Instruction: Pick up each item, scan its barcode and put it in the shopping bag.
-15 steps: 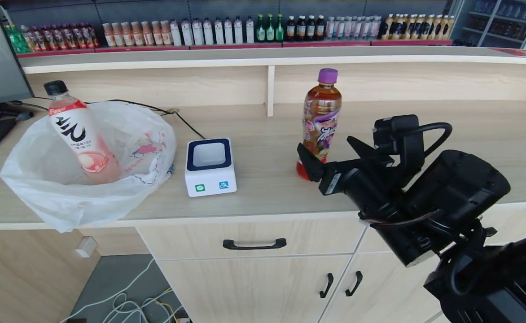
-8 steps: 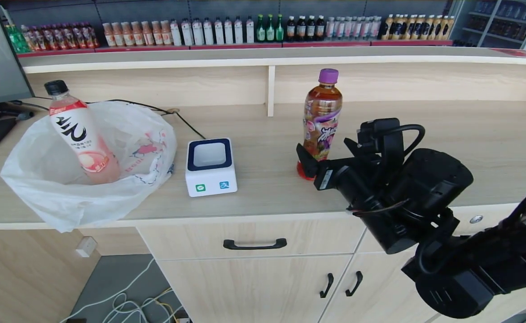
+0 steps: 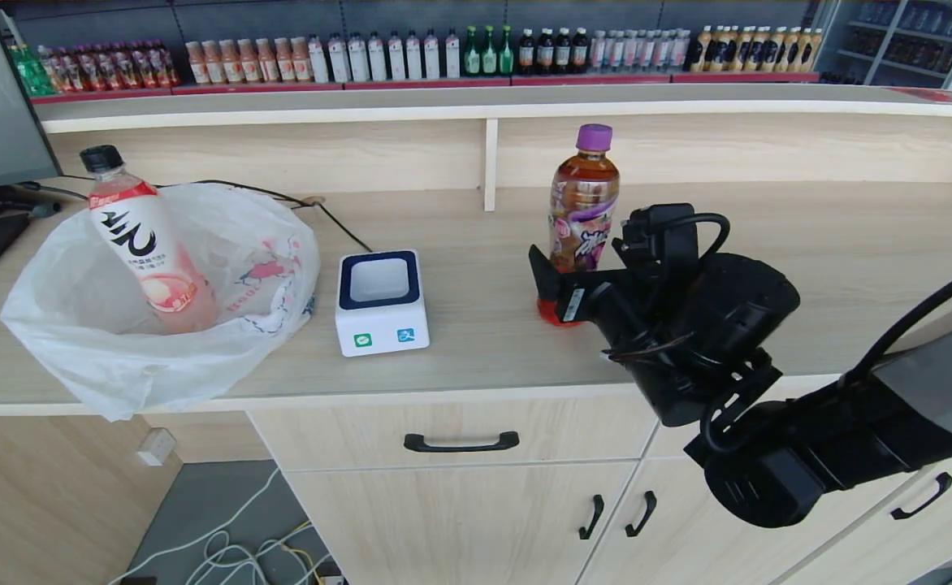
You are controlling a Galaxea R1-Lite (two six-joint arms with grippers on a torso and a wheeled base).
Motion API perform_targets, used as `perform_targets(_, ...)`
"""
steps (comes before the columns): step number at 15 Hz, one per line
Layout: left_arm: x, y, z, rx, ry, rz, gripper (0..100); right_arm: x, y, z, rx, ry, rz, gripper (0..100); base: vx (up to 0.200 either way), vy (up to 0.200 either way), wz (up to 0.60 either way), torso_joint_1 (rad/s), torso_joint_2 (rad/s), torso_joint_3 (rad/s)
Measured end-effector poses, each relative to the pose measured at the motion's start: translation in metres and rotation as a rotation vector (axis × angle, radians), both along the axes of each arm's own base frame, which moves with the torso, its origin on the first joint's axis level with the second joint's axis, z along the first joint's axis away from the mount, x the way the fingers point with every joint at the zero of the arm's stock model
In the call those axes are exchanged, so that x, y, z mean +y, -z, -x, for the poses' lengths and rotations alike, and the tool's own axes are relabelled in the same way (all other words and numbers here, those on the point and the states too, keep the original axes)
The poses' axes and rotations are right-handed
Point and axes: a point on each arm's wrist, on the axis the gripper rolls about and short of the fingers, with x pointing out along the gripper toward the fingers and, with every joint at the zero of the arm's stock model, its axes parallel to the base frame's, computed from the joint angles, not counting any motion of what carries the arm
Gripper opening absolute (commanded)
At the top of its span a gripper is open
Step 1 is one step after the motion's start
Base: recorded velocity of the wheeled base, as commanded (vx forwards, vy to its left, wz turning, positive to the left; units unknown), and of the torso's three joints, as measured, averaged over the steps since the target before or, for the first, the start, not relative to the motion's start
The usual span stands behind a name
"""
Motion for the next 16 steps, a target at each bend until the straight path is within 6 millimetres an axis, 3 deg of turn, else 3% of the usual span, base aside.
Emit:
perform_targets(6,0.0,0.0,0.0,0.0,0.0,0.0,100,-0.006,0.001,-0.024,0.006,0.017,0.013,100,0.0,0.0,0.0,0.0,0.0,0.0)
perform_targets(16,0.0,0.0,0.0,0.0,0.0,0.002,100,-0.002,-0.009,-0.033,-0.001,-0.001,0.013,100,0.0,0.0,0.0,0.0,0.0,0.0)
